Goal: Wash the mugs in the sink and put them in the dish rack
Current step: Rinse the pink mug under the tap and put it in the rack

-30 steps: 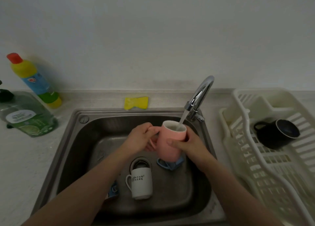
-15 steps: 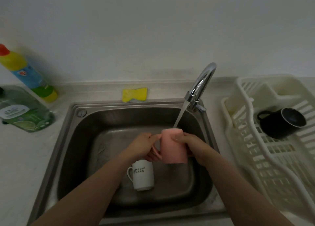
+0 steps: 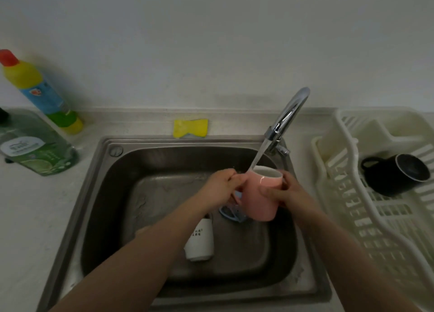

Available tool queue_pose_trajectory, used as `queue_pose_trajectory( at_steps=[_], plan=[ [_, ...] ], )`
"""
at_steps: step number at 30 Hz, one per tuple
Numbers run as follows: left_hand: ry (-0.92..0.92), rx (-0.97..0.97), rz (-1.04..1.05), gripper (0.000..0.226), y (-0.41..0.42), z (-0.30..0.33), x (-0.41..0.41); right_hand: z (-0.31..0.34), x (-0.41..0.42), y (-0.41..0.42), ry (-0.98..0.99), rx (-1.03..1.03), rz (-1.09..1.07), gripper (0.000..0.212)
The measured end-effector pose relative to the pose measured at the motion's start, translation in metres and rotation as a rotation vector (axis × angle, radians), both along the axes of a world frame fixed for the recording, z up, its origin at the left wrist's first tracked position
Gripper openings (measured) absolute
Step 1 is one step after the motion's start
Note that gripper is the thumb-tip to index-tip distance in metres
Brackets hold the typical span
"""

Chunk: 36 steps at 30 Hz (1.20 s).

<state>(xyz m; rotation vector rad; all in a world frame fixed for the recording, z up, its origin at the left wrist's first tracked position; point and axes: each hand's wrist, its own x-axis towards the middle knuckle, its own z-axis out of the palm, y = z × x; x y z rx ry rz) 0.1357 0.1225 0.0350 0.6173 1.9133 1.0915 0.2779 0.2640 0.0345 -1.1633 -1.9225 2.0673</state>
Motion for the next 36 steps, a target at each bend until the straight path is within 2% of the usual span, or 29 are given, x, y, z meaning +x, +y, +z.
queue_pose_trajectory(
  at_steps=[4, 6, 9, 13, 16, 18, 22, 24, 26, 29, 32, 36],
  plan=[
    [0.041, 0.064, 0.150, 0.028, -0.004, 0.000, -0.011, -0.002, -0.019, -0.008, 0.105, -0.001, 0.086, 0.076],
    [0.103, 0.048, 0.085, 0.024, -0.013, 0.000, -0.016, -0.005, -0.011, -0.017, 0.113, 0.041, 0.081, 0.072],
    [0.152, 0.039, 0.009, 0.032, -0.014, 0.001, -0.009, -0.006, 0.002, -0.015, 0.149, -0.051, 0.068, 0.067],
    [0.109, 0.083, 0.193, 0.028, -0.029, -0.005, -0.016, 0.000, -0.025, -0.023, 0.146, -0.036, 0.160, 0.061],
    [0.075, 0.052, 0.088, 0.022, -0.037, -0.003, -0.011, -0.004, -0.008, -0.029, 0.106, -0.020, 0.166, 0.060],
    [0.030, 0.039, 0.044, 0.027, -0.034, -0.005, -0.001, -0.004, 0.002, -0.024, 0.089, -0.081, 0.174, 0.058],
    [-0.092, -0.006, 0.213, 0.035, -0.036, -0.003, -0.005, -0.007, -0.022, -0.028, -0.016, -0.131, 0.174, 0.058],
    [-0.103, -0.099, 0.114, 0.034, -0.040, -0.001, -0.007, -0.013, -0.015, -0.035, -0.079, -0.136, 0.195, 0.063],
    [-0.135, -0.176, -0.030, 0.036, -0.037, 0.000, -0.001, -0.016, 0.003, -0.035, -0.144, -0.178, 0.211, 0.058],
    [-0.208, -0.171, 0.006, 0.036, -0.030, -0.008, 0.003, -0.015, -0.001, -0.023, -0.204, -0.224, 0.156, 0.061],
    [-0.182, -0.119, 0.105, 0.036, -0.020, -0.013, -0.001, -0.007, -0.012, -0.021, -0.163, -0.168, 0.154, 0.057],
    [-0.154, -0.013, -0.003, 0.024, 0.003, -0.006, 0.008, 0.000, 0.017, -0.010, -0.055, -0.132, 0.010, 0.065]
  ],
)
